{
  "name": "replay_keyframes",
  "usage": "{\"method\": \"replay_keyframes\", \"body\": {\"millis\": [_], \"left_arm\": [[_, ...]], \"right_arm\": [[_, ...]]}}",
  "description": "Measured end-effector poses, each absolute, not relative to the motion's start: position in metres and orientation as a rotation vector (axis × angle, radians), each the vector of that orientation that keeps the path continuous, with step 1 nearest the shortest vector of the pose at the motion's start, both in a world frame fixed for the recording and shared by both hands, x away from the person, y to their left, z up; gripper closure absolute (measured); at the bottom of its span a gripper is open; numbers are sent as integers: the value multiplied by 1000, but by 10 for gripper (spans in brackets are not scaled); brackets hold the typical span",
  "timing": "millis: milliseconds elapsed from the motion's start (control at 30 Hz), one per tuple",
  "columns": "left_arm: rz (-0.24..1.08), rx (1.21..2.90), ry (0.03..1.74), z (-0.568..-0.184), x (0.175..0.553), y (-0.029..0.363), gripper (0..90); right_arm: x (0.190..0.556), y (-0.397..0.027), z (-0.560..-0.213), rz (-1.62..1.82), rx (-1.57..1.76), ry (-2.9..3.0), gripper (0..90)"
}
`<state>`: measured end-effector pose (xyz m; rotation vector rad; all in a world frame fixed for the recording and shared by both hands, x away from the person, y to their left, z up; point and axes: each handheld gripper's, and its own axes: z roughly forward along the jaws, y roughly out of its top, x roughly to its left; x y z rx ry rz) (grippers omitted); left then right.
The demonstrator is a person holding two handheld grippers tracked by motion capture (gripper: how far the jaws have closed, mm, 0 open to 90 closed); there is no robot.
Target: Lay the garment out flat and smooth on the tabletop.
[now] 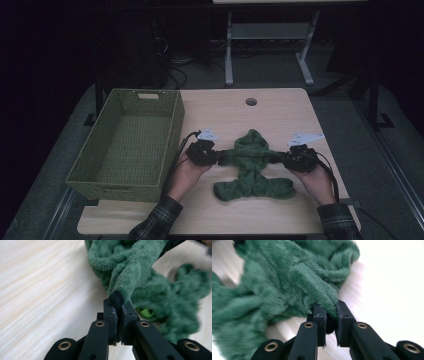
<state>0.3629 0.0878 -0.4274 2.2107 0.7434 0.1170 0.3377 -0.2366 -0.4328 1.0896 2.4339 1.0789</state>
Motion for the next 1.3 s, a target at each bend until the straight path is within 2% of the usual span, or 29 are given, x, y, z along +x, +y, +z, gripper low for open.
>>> {"method": "replay_keyframes", "body": {"millis": [167, 333, 500, 600, 667, 933, 1300], "left_arm": [[91, 2258, 788, -453, 370, 83, 848], [94, 2277, 781, -458, 370, 79, 833], [92, 2223, 767, -437, 366, 83, 682], [117, 2168, 743, -415, 365, 86, 622], [140, 2145, 728, -404, 367, 86, 613], [168, 2141, 745, -397, 401, 70, 612], [108, 2176, 772, -436, 435, 47, 527]], "right_arm": [[352, -232, -455, 984, 1123, 2491, 808], [355, -232, -464, 953, 1160, 2515, 799], [351, -239, -450, 1023, 1149, 2499, 649], [346, -247, -431, 1114, 1137, 2443, 632], [346, -250, -421, 1122, 1135, 2430, 609], [367, -246, -402, 1179, 1132, 2376, 607], [401, -226, -426, 1149, 1185, 2426, 605]]}}
